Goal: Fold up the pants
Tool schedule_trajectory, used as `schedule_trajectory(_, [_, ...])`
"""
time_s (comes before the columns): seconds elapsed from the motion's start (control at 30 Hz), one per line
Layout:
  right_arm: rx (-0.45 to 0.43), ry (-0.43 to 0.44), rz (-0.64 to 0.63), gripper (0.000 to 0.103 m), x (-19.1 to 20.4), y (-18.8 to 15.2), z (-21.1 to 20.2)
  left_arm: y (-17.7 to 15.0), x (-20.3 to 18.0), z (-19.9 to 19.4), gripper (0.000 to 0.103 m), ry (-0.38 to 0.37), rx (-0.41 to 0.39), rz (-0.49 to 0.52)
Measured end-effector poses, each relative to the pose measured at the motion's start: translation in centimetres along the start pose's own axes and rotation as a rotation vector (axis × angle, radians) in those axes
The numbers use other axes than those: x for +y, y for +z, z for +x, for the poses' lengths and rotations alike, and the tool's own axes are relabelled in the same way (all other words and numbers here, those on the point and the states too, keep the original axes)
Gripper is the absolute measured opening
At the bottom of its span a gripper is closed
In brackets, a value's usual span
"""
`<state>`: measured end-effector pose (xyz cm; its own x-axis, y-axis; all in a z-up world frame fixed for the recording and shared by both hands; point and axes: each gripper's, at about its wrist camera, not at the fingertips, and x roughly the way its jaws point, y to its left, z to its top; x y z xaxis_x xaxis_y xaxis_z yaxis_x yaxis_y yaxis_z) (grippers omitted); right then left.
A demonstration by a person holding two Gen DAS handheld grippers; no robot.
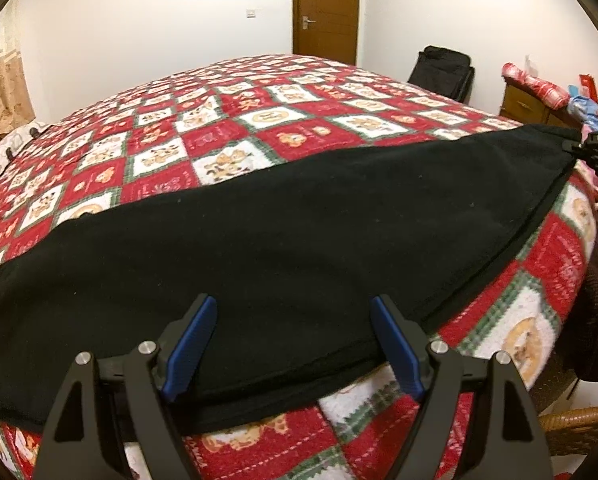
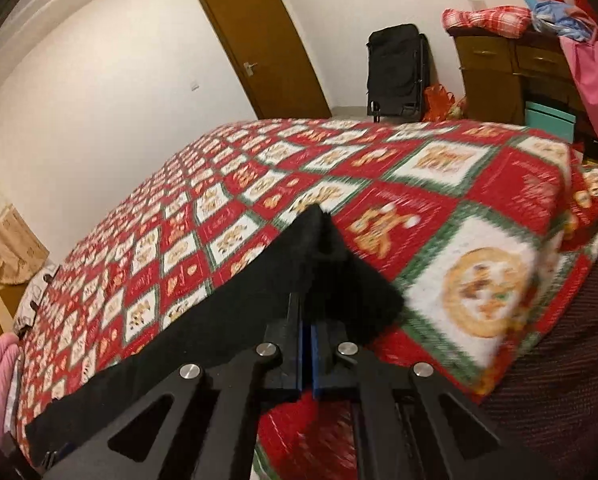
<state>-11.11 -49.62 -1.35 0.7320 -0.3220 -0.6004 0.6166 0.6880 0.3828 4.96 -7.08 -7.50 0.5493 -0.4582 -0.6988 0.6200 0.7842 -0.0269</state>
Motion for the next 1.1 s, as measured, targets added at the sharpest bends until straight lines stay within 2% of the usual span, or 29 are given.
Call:
schedule_trajectory(0.1, [0.005,-0.02,0.008,0.002,-1.3,-0.1,-1.3,0.2,-0.5,-0.4,0.082,-0.028,-0.008,0.02])
schedule_trajectory(0.2, [0.043,-0.034,0.0,0.003,-2.0,-1.2,0.3,0.3,-1.4,-0.7,0.082,-0.073,-0.003,0.035])
schedule_trajectory(0.3, [0.005,-0.01,-0.011,0.004,-1.9,-1.2,0.6,0.1,-2.6,-1.3,0.082,-0.09,-0.026,0.093])
schedule_trajectory(0.37, [0.03,0.025,0.009,0.005,-2.3,-0.6,0.8,0.1,-3.4,-1.5,0.082,-0.084,-0.047,0.141])
schedule_trajectory(0.43, [0.055,0.079,0.079,0.005,-3.4,0.2,0.7,0.5,-4.2,-1.6,0.082,-0.115,-0.057,0.173])
schedule_trajectory(0.47, [0.045,0.111,0.131,0.007,-4.2,0.7,0.3,0.8,-4.4,-1.5,0.082,-0.124,-0.061,0.18])
schedule_trajectory(0.5, [0.017,0.127,0.184,0.015,-5.0,1.1,-0.3,1.0,-4.8,-1.4,0.082,-0.129,-0.066,0.19])
schedule_trajectory(0.57, [-0.088,0.061,0.241,0.02,-5.9,1.3,-2.6,1.5,-5.2,-1.1,0.082,-0.122,-0.075,0.198])
schedule_trajectory(0.63, [-0.17,-0.01,0.198,0.02,-4.8,1.1,-4.5,1.9,-5.3,-0.2,0.082,-0.109,-0.062,0.17])
schedule_trajectory(0.7, [-0.189,0.012,0.069,0.02,-1.7,0.5,-5.1,1.9,-5.1,1.3,0.082,-0.089,-0.013,0.13])
schedule_trajectory(0.77, [-0.119,0.073,-0.118,0.02,3.4,-0.5,-3.8,1.4,-4.8,2.2,0.083,-0.09,0.017,0.1])
schedule_trajectory(0.87, [0.001,0.185,-0.278,0.02,9.9,-2.6,-0.7,0.7,-5.3,1.8,0.083,-0.073,0.022,0.129])
schedule_trajectory(0.97, [0.119,0.248,-0.355,0.02,15.0,-4.4,3.4,0.1,-5.7,1.7,0.083,-0.056,0.028,0.15])
schedule_trajectory(1.1, [0.295,0.229,-0.372,0.02,18.9,-6.9,9.8,-0.3,-5.8,1.5,0.083,-0.059,0.029,0.147])
